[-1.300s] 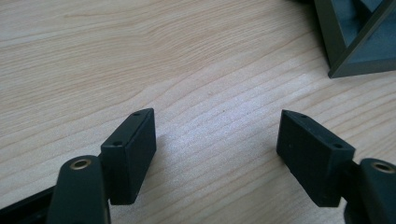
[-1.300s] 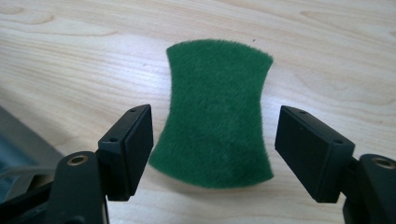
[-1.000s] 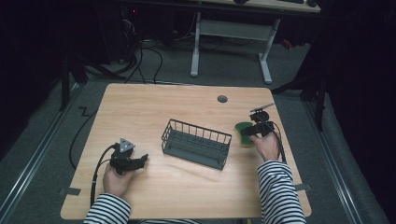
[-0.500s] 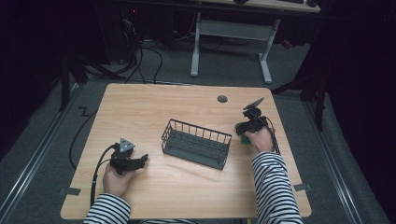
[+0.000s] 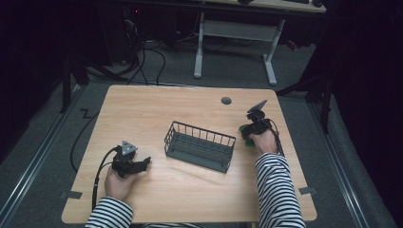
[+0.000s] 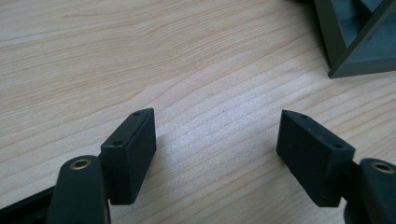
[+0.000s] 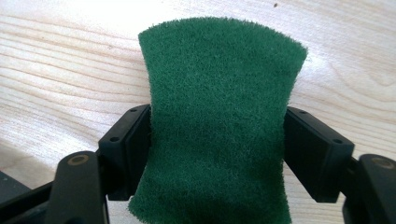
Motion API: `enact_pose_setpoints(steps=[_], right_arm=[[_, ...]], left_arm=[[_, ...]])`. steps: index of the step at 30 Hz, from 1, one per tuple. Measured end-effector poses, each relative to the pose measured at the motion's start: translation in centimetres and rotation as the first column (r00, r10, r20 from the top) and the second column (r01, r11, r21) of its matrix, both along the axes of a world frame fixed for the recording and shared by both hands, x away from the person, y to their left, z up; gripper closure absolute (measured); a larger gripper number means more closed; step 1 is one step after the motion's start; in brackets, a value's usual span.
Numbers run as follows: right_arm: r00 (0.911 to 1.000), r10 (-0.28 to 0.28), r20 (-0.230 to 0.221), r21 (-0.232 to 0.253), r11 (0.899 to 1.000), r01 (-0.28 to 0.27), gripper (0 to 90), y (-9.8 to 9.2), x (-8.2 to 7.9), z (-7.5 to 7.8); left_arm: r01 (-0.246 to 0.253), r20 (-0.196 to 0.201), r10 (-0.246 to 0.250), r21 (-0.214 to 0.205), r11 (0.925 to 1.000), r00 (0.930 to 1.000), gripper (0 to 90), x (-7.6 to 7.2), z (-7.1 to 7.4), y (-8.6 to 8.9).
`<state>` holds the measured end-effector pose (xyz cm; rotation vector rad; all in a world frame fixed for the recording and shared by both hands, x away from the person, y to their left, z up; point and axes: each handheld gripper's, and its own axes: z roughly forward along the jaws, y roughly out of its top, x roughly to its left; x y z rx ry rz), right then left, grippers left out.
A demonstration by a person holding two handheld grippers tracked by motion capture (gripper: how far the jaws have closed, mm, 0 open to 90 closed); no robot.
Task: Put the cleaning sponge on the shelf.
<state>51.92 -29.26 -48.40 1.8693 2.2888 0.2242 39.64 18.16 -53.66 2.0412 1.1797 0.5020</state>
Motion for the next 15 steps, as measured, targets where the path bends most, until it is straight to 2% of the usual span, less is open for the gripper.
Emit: enact_pose_setpoints(steps=[9,15], right_arm=[[1.0000,0.002,0.004,0.007,1.000,-0.002,30.6,-0.17,-0.01,0.09],[0.9994,0.020,0.030,0.019,1.000,-0.020,30.9,-0.02,-0.48,0.75]], left_arm=[[0.000,0.000,0.000,-0.001,1.0000,1.0000,29.0,0.00,0.00,0.00],[-0.001,0.000,0.001,-0.002,1.0000,1.0000,29.0,0.00,0.00,0.00]])
